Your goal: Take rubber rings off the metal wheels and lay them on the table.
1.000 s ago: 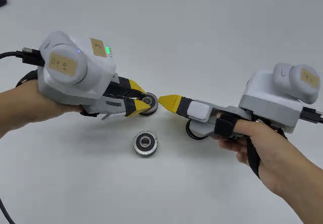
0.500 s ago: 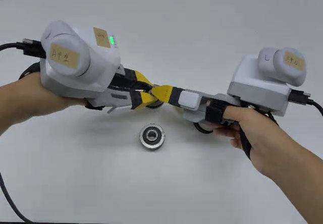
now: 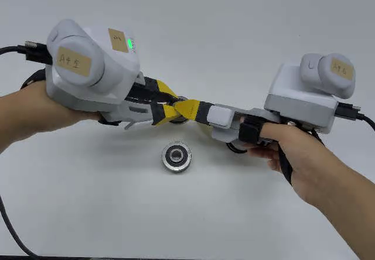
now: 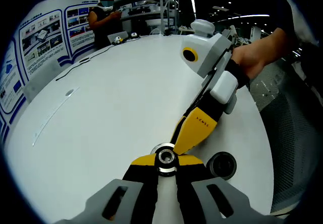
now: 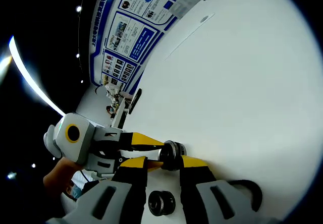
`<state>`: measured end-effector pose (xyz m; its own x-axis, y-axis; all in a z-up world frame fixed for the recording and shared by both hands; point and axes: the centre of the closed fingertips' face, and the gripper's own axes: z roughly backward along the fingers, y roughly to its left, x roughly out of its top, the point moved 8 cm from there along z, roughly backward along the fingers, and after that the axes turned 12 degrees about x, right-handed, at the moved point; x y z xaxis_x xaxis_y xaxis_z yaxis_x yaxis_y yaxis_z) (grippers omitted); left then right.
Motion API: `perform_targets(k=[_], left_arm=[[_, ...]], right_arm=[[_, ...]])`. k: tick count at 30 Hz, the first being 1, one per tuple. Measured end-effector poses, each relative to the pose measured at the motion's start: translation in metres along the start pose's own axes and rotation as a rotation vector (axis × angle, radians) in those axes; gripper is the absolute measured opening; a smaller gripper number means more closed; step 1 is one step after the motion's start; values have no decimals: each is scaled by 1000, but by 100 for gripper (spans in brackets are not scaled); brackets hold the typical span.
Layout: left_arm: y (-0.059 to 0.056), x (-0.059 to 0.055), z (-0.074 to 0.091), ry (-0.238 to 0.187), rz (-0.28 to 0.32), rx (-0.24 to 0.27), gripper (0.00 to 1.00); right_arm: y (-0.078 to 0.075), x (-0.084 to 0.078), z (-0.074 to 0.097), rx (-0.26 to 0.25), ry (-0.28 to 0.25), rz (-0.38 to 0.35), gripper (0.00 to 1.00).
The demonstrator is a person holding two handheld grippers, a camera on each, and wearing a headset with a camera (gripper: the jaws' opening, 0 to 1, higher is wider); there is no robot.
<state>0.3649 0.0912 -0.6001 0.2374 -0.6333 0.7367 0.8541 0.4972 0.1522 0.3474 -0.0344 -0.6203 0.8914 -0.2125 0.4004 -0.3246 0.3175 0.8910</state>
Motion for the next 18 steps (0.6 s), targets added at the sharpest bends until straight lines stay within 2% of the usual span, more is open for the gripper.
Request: perform_targets(k=[5,11,15,18], left_arm=[[-1,0,0,0,2,2,12],[-2,1,0,0,1,0,12],[-2,1,0,1,-1,1,12],[-2,1,0,0,-1,0,12]], right_arm=[[1,0,3,4,-18,4,25],[0,1,3,-4,-14,8,24],[-4,3,8,-23,-38,-6,12],[-6,1,7,-27,-24,-17,10]])
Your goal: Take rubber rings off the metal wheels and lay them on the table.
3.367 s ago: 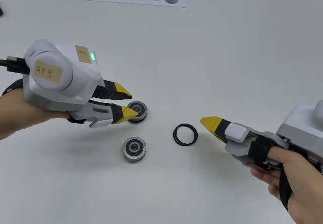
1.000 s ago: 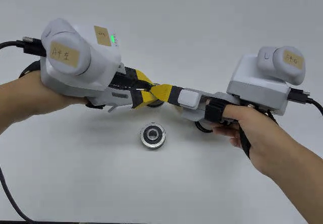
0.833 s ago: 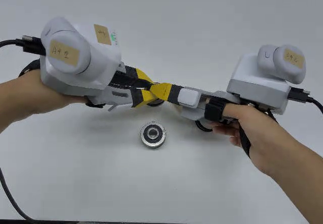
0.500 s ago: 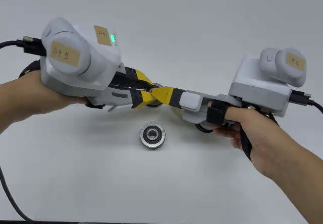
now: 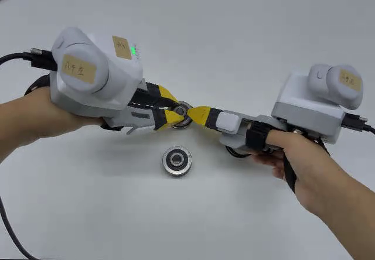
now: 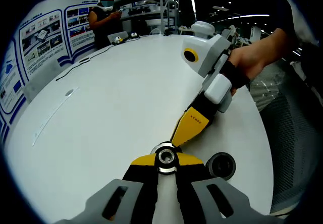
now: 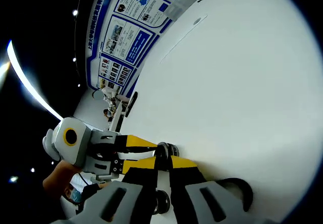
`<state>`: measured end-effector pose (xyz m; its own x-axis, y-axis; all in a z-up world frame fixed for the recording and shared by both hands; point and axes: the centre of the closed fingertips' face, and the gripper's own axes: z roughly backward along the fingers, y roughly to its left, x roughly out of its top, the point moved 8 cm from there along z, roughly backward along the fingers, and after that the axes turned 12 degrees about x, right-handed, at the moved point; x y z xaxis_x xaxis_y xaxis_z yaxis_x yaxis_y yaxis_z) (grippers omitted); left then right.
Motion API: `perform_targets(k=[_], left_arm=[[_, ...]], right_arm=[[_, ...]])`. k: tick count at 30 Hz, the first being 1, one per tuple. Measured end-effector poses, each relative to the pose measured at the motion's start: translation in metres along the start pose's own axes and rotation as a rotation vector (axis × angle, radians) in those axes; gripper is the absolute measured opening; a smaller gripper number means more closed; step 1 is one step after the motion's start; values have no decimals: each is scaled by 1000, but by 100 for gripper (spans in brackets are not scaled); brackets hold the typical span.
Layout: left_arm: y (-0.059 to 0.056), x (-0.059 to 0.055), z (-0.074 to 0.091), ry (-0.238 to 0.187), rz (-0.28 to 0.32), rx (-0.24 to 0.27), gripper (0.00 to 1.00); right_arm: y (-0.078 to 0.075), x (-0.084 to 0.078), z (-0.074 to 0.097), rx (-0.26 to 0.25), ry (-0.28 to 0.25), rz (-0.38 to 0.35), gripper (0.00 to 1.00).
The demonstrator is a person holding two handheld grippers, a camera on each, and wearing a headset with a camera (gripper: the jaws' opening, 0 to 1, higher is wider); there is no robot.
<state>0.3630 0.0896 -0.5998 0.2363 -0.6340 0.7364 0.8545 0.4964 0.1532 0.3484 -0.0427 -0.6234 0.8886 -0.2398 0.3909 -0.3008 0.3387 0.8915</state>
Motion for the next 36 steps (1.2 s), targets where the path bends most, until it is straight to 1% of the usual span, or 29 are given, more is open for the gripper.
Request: perform_targets(k=[2,5,8,17,20,24,27,32,33,34,36], left_arm=[[0,0,0,0,0,0,12],[0,0,0,1,-1,0,12],[0,0,0,0,0,0,12],[0,0,0,-2,-1,-1,12],[0,0,0,-3,-2,-3,12],[1,0,0,-6,-4,-5,12],[1,-1,0,-13,3,-10,12],[0,0,0,-11,-22,-9,12],[0,0,0,-12,-23,-9,12],[0,0,0,-12,-24,-11,12],[0,0,0,-10,-29,-11,12]], right_arm=[[-1,0,1,-14,12,16,7],[-1,0,1,-26,10,13,3],[-1,0,2,-28,4,-2,3],[2,0,3,-50,-4,-10,1],[5,0,2,-60,-3,20,1],[8,0,0,-65,-5,29,1],[10,0,-2,-68,6,33,1],[11,0,-4,-75,17,44,1],[11,0,-5,-77,21,49,1],[12,1,-6,-84,33,71,1],[13,1,-8,-93,45,81,1]])
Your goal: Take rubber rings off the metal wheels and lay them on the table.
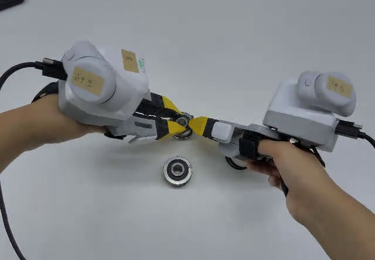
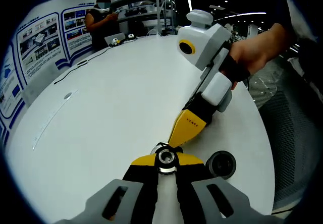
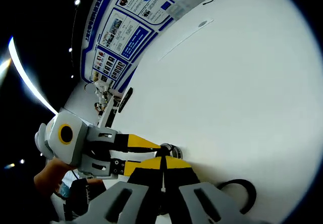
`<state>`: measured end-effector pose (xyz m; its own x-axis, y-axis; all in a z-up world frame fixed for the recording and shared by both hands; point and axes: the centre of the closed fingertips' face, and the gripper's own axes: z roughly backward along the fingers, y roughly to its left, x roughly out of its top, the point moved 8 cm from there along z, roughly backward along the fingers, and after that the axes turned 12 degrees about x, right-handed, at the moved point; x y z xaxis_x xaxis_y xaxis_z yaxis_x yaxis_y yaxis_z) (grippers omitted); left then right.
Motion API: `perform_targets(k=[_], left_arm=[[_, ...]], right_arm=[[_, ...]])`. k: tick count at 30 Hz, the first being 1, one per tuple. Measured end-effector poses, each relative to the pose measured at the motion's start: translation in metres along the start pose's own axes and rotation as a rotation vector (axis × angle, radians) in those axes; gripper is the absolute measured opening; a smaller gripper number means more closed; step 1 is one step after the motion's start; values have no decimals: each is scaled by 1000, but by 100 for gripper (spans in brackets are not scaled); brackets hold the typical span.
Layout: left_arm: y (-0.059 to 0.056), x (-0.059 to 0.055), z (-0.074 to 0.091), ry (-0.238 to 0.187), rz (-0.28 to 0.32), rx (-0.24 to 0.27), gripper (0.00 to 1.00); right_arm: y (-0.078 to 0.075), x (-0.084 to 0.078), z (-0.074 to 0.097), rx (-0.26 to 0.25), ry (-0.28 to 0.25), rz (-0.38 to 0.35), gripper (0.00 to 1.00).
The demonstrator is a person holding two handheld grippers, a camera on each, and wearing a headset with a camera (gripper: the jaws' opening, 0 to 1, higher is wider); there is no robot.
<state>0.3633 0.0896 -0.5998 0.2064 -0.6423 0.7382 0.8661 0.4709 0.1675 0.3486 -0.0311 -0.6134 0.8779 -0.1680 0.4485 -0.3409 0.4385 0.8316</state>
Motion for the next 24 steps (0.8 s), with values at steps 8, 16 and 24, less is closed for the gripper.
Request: perform_targets(k=[8,16,24], left_arm=[[0,0,0,-3,-1,-2,12],[0,-1,0,-6,1,-4,12],[0,0,0,3,1,2,12]], right_arm=[[7,1,-7,22,8,34,1],[4,3,-4,-10,21,44,1],[6,3,-2,-3,13,23,1]])
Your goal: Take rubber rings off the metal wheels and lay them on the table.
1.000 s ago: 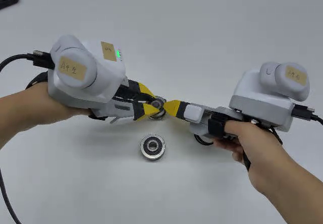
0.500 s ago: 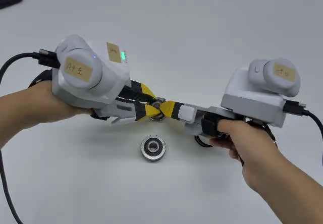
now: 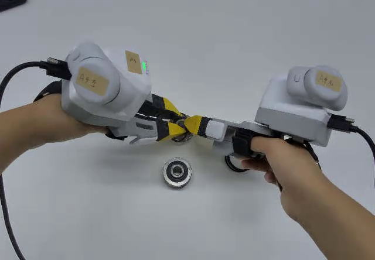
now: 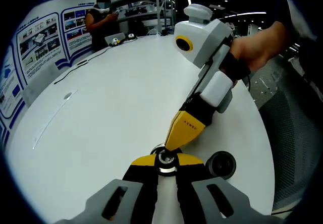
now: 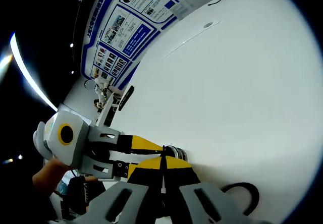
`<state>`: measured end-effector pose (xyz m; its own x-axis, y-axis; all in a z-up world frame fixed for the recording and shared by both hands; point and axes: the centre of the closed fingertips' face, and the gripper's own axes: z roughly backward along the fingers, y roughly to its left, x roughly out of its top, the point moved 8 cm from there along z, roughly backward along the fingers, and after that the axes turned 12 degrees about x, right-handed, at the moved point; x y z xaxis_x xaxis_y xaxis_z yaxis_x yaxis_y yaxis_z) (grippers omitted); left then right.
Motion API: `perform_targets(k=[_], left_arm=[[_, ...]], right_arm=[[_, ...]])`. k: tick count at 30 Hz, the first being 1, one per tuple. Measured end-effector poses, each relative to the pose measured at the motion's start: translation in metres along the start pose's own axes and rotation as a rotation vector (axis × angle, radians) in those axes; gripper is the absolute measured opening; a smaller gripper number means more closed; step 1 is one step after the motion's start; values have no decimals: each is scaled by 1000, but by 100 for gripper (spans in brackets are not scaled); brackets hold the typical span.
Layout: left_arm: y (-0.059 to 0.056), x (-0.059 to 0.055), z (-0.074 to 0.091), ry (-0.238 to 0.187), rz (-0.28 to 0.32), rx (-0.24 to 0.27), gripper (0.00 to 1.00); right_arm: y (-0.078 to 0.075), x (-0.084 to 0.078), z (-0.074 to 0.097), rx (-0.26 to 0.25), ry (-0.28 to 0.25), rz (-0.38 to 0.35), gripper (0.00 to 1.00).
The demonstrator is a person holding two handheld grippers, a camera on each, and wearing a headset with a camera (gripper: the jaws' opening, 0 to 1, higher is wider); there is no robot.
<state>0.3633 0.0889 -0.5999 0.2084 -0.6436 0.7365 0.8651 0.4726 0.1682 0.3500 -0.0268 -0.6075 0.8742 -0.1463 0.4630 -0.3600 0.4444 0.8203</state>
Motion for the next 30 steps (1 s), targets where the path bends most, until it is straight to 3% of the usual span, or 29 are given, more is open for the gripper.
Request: perform_targets(k=[9,21,30], left_arm=[[-1,1,1,8,10,17,13],[-3,1,15,26,-51,46,18],[5,-1,33,-8,21,101,22]], right_arm=[[1,2,3,6,-13,-14,2],[9,-1,1,20,-10,-30,2],[10,1,3,40,-13,-38,2]])
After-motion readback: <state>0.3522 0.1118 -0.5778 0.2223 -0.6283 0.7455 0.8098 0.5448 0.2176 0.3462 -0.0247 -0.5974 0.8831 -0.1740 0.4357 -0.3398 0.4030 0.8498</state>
